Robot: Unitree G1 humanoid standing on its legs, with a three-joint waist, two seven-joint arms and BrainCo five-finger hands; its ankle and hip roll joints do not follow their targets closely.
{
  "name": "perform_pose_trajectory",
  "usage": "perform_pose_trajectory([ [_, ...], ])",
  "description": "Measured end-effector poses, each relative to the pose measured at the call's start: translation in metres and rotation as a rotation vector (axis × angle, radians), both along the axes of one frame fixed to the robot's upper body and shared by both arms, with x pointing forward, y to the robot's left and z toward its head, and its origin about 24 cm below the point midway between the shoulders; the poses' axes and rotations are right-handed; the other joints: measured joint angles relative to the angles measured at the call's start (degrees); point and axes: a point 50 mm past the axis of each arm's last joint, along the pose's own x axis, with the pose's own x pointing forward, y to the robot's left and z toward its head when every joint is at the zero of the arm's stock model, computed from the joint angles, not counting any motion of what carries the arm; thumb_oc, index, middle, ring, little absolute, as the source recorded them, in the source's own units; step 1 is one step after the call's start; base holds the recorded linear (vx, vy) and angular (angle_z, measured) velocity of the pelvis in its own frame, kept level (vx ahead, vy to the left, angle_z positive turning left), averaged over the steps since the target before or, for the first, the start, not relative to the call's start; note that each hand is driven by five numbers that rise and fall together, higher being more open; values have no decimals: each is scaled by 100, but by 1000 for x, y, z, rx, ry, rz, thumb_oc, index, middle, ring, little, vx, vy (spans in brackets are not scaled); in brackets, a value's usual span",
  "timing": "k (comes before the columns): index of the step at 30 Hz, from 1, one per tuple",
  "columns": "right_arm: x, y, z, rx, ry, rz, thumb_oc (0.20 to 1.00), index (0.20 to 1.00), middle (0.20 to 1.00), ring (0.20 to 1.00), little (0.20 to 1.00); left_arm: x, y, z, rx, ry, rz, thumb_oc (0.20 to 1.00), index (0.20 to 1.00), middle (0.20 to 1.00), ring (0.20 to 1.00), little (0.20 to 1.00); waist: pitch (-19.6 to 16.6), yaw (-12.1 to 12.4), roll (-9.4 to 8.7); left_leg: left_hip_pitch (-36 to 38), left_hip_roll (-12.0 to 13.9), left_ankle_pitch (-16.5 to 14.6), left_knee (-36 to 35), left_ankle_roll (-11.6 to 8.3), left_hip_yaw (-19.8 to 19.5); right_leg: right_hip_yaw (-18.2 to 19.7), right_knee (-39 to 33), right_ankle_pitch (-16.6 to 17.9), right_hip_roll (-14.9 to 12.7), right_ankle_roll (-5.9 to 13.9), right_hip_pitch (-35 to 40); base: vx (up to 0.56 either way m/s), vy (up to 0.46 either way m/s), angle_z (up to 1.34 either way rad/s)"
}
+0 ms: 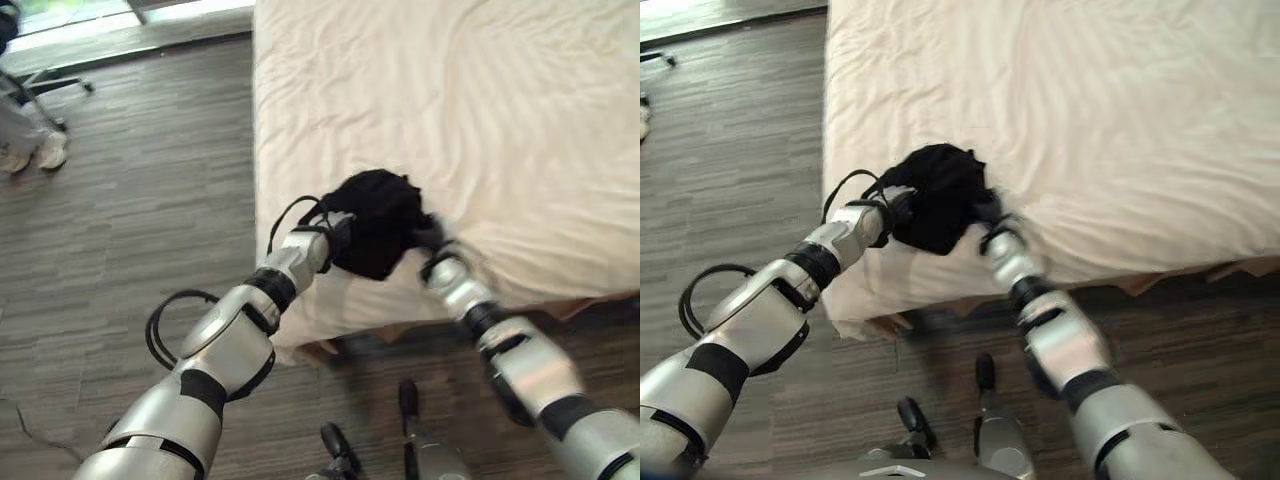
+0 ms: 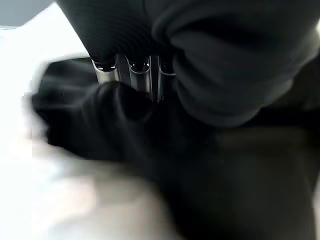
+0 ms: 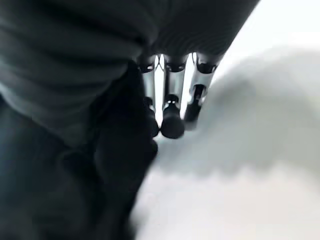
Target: Pick up bed clothes into laundry basket.
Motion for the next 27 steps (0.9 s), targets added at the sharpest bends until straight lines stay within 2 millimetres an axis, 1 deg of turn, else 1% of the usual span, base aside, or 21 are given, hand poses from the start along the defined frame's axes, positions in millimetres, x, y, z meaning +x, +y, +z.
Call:
perform_pose_trajectory([
  [2, 6, -9, 7, -32, -7, -8, 200, 200, 200, 200, 200, 4, 7, 7, -27, -8, 32, 200, 200, 200, 200, 200, 11, 18, 24, 28, 16, 0, 1, 0, -16, -58, -66, 3, 19, -4, 75, -19, -14, 3],
  [3, 12, -9, 16, -59, -12, -1, 200, 200, 200, 200, 200, 6, 4, 13, -41, -18, 37, 200, 200, 200, 200, 200, 13, 31, 21, 28, 32, 1, 1, 0, -19, -80, -68, 7, 35, -11, 83, -4, 0, 12],
  [4, 19, -4, 31, -57, -33, 0, 200, 200, 200, 200, 200, 9, 4, 24, -83, -43, 57, 200, 200, 200, 200, 200, 17, 68, 15, 30, 55, 1, 1, 0, -7, -93, -71, 15, 55, -22, 87, 4, 8, 7],
  [6, 21, 1, 34, -49, -29, 2, 200, 200, 200, 200, 200, 11, 1, 32, -136, -59, 54, 200, 200, 200, 200, 200, 17, 70, 9, 48, 56, 1, 2, 0, -6, -102, -71, 16, 59, -24, 106, 0, 0, 0],
  [7, 20, 2, 31, -44, -14, -1, 200, 200, 200, 200, 200, 12, -2, 36, -191, -66, 62, 200, 200, 200, 200, 200, 18, 69, 3, 57, 54, 1, 1, 0, -2, -98, -71, 16, 57, -24, 113, 60, 32, -1],
  [8, 19, 0, 27, -32, 15, -17, 200, 200, 200, 200, 200, 15, -9, 51, -325, -96, 75, 200, 200, 200, 200, 200, 40, 74, -34, 59, 50, 0, 1, 0, 0, -102, -71, 16, 55, -24, 117, 40, 19, 0],
  [10, 23, 2, 34, -7, 16, -4, 200, 200, 200, 200, 200, 18, -15, 72, -475, -165, 66, 200, 200, 200, 200, 200, 81, 59, -135, 92, 50, -1, 1, -1, 34, -77, -71, 25, 55, -32, 134, 33, 23, -6],
  [11, 25, 9, 45, 4, -16, 31, 200, 200, 200, 200, 200, 18, -19, 84, -512, -224, 45, 200, 200, 200, 200, 200, 84, -20, -210, 113, 54, -1, 1, -1, 80, -64, -71, 29, 63, -37, 147, 27, 38, -8],
  [12, 27, 7, 51, 17, -28, 24, 200, 200, 200, 200, 200, 18, -17, 89, -537, -250, 50, 200, 200, 200, 200, 200, 80, -59, -251, 135, 55, -1, 1, -1, 105, -55, -71, 29, 68, -37, 162, -4, 47, -11],
  [14, 30, 17, 75, 81, -87, 73, 200, 200, 200, 200, 200, 15, -22, 112, -673, -330, 26, 200, 200, 200, 200, 200, 98, -138, -405, 164, 68, -2, 0, -2, 182, -15, -71, 55, 100, -37, 168, -3, 32, -12],
  [15, 30, 22, 87, 129, -132, 96, 200, 200, 200, 200, 200, 12, -26, 126, -715, -382, -11, 200, 200, 200, 200, 200, 105, -163, -499, 163, 82, -2, -1, -2, 213, -4, -71, 63, 114, -40, 154, -10, -4, -10],
  [17, 28, 27, 98, 165, -171, 120, 200, 200, 200, 200, 200, 5, -33, 141, -772, -432, -67, 200, 200, 200, 200, 200, 79, -216, -639, 208, 105, -2, -1, -3, 309, -2, -70, 64, 137, -40, 188, -58, -32, -8],
  [19, 14, 20, 106, 281, -275, 121, 200, 200, 200, 200, 200, -14, -40, 159, -860, -521, -169, 200, 200, 200, 200, 200, 84, -190, -684, 192, 123, -1, -3, -4, 282, -9, -69, 61, 144, -36, 206, -69, -9, 4],
  [20, -2, 12, 104, 358, -349, 106, 200, 200, 200, 200, 200, -34, -42, 166, -926, -592, -254, 200, 200, 200, 200, 200, 85, -166, -686, 194, 131, -2, -2, -4, 252, -37, -71, 60, 145, -36, 225, -76, 5, 14],
  [21, -6, 10, 96, 365, -355, 85, 200, 200, 200, 200, 200, -42, -42, 167, -944, -621, -291, 200, 200, 200, 200, 200, 81, -185, -702, 214, 134, -1, 4, -3, 244, -74, -77, 83, 176, -9, 257, -125, 31, 4],
  [22, -5, 10, 88, 352, -329, 66, 200, 200, 200, 200, 200, -42, -41, 166, -941, -618, -289, 200, 200, 200, 200, 200, 74, -182, -736, 230, 109, -5, 9, -5, 322, -59, -78, 177, 248, 120, 261, -102, 63, -21],
  [23, -4, 10, 76, 355, -279, 32, 200, 200, 200, 200, 200, -39, -40, 162, -922, -600, -274, 200, 200, 200, 200, 200, 98, -163, -760, 297, 308, -15, 8, -17, 440, -91, -83, 406, 292, 457, 253, -127, 105, -27],
  [24, -3, 12, 71, 365, -260, 19, 200, 200, 200, 200, 200, -37, -38, 158, -905, -590, -262, 200, 200, 200, 200, 200, 100, -189, -755, 304, 383, -29, 7, -37, 457, -152, -83, 435, 324, 519, 265, -149, 176, -14],
  [25, -3, 10, 66, 372, -246, -14, 200, 200, 200, 200, 200, -38, -44, 154, -903, -570, -273, 200, 200, 200, 200, 200, 100, -150, -746, 298, 524, -35, 13, -67, 485, -789, 453, -81, 268, 333, 187, -101, 135, -9],
  [26, -3, 10, 65, 374, -242, -20, 200, 200, 200, 200, 200, -39, -47, 152, -911, -560, -282, 200, 200, 200, 200, 200, 87, -40, -743, 317, 624, -15, 23, -95, 607, -1254, 1014, -333, 184, 151, 85, -95, 154, -44],
  [27, -4, 14, 65, 384, -243, -12, 200, 200, 200, 200, 200, -39, -43, 149, -921, -551, -272, 200, 200, 200, 200, 200, 66, 154, -775, 373, 795, -11, 125, -105, 808, -2003, 1702, -685, -59, -4, 96, -30, 118, -64],
])
